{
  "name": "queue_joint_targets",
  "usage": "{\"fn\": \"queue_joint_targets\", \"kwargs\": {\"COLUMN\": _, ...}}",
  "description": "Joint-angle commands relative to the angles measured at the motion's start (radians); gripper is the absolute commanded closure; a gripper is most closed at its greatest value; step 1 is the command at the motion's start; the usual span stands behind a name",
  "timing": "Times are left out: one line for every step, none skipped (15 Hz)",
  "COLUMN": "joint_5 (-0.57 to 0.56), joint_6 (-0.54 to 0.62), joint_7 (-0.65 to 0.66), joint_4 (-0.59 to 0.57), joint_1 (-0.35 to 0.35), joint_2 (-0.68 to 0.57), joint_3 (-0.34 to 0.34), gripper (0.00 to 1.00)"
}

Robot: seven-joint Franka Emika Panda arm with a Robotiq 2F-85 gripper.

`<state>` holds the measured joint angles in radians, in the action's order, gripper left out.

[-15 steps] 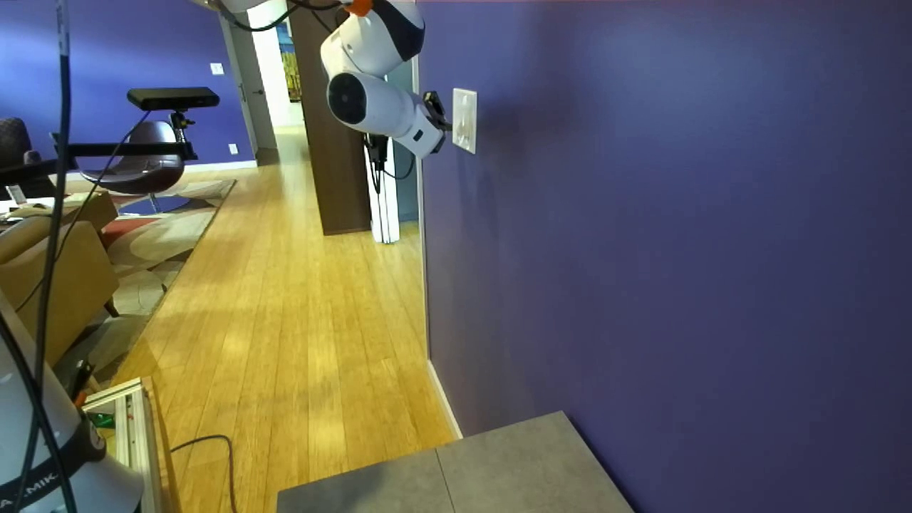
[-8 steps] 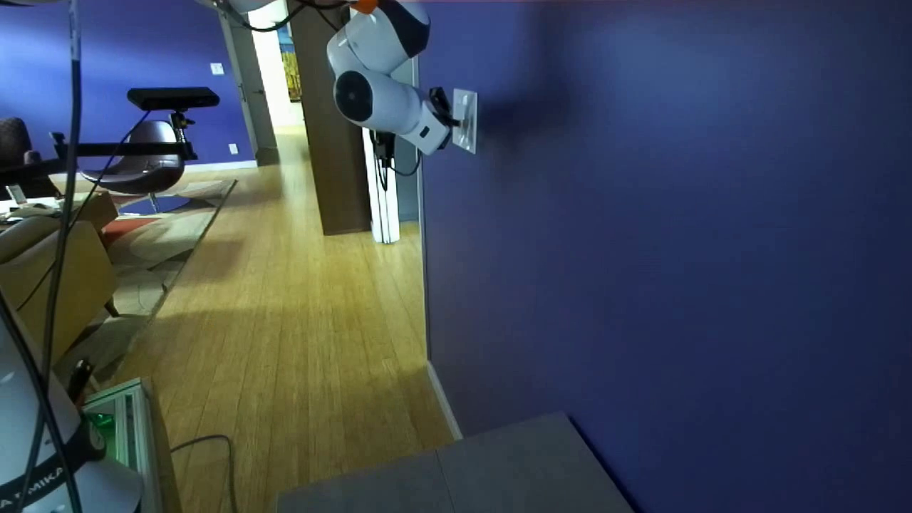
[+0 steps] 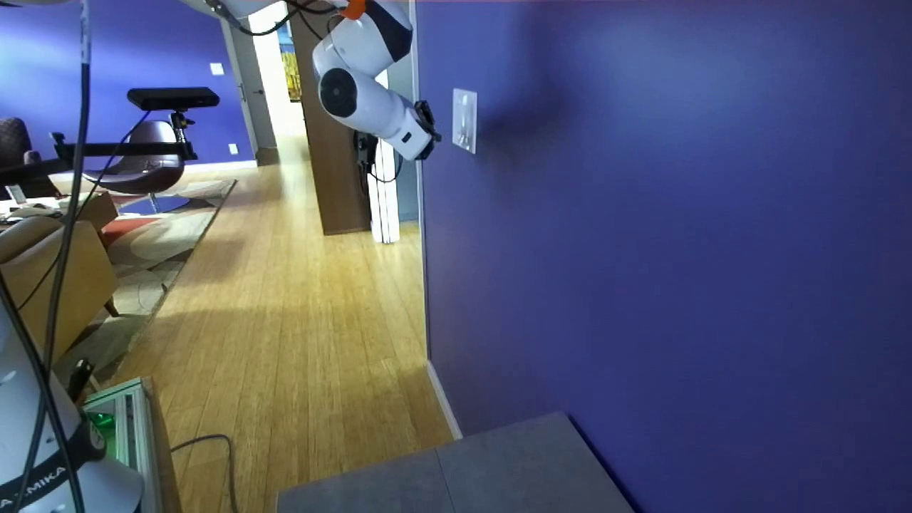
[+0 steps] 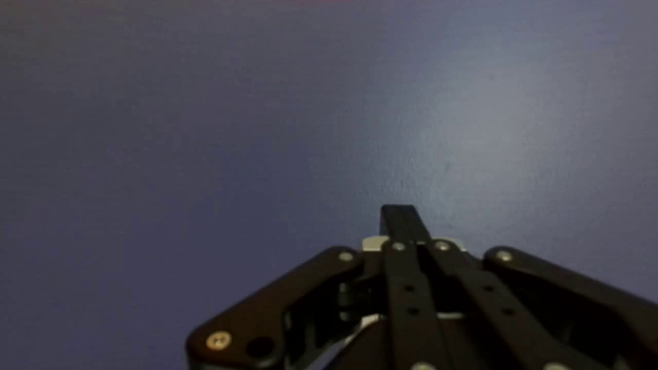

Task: Press on the left lights switch on the lights wall double switch

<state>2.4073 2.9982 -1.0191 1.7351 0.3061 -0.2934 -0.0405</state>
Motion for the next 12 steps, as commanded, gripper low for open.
{"fn": "queue_joint_targets", "kwargs": {"joint_5": -0.274, "joint_6": 0.042, "joint_7": 0.247, "joint_4": 0.131, "joint_1": -0.039, "joint_2": 0.084, "joint_3": -0.16, "gripper": 0.73}}
{"fn": "queue_joint_targets", "kwargs": {"joint_5": -0.353, "joint_6": 0.071, "joint_7": 0.297, "joint_4": 0.18, "joint_1": -0.053, "joint_2": 0.11, "joint_3": -0.216, "gripper": 0.73}}
{"fn": "queue_joint_targets", "kwargs": {"joint_5": -0.431, "joint_6": 0.083, "joint_7": 0.367, "joint_4": 0.226, "joint_1": -0.066, "joint_2": 0.128, "joint_3": -0.256, "gripper": 0.67}}
{"fn": "queue_joint_targets", "kwargs": {"joint_5": -0.507, "joint_6": 0.104, "joint_7": 0.419, "joint_4": 0.278, "joint_1": -0.081, "joint_2": 0.155, "joint_3": -0.292, "gripper": 0.61}}
{"fn": "queue_joint_targets", "kwargs": {"joint_5": -0.582, "joint_6": 0.119, "joint_7": 0.484, "joint_4": 0.332, "joint_1": -0.092, "joint_2": 0.178, "joint_3": -0.32, "gripper": 0.55}}
{"fn": "queue_joint_targets", "kwargs": {"joint_5": -0.657, "joint_6": 0.149, "joint_7": 0.523, "joint_4": 0.363, "joint_1": -0.089, "joint_2": 0.188, "joint_3": -0.329, "gripper": 0.47}}
{"fn": "queue_joint_targets", "kwargs": {"joint_5": -0.726, "joint_6": 0.143, "joint_7": 0.576, "joint_4": 0.412, "joint_1": -0.022, "joint_2": 0.203, "joint_3": -0.262, "gripper": 0.41}}
{"fn": "queue_joint_targets", "kwargs": {"joint_5": -0.805, "joint_6": 0.17, "joint_7": 0.613, "joint_4": 0.441, "joint_1": -0.02, "joint_2": 0.211, "joint_3": -0.26, "gripper": 0.33}}
{"fn": "queue_joint_targets", "kwargs": {"joint_5": -0.877, "joint_6": 0.186, "joint_7": 0.649, "joint_4": 0.478, "joint_1": -0.02, "joint_2": 0.22, "joint_3": -0.253, "gripper": 0.27}}
{"fn": "queue_joint_targets", "kwargs": {"joint_5": -0.94, "joint_6": 0.193, "joint_7": 0.685, "joint_4": 0.522, "joint_1": -0.024, "joint_2": 0.225, "joint_3": -0.246, "gripper": 0.2}}
{"fn": "queue_joint_targets", "kwargs": {"joint_5": -1.023, "joint_6": 0.19, "joint_7": 0.744, "joint_4": 0.57, "joint_1": -0.038, "joint_2": 0.231, "joint_3": -0.243, "gripper": 0.12}}
{"fn": "queue_joint_targets", "kwargs": {"joint_5": -1.094, "joint_6": 0.194, "joint_7": 0.785, "joint_4": 0.608, "joint_1": -0.033, "joint_2": 0.234, "joint_3": -0.217, "gripper": 0.06}}
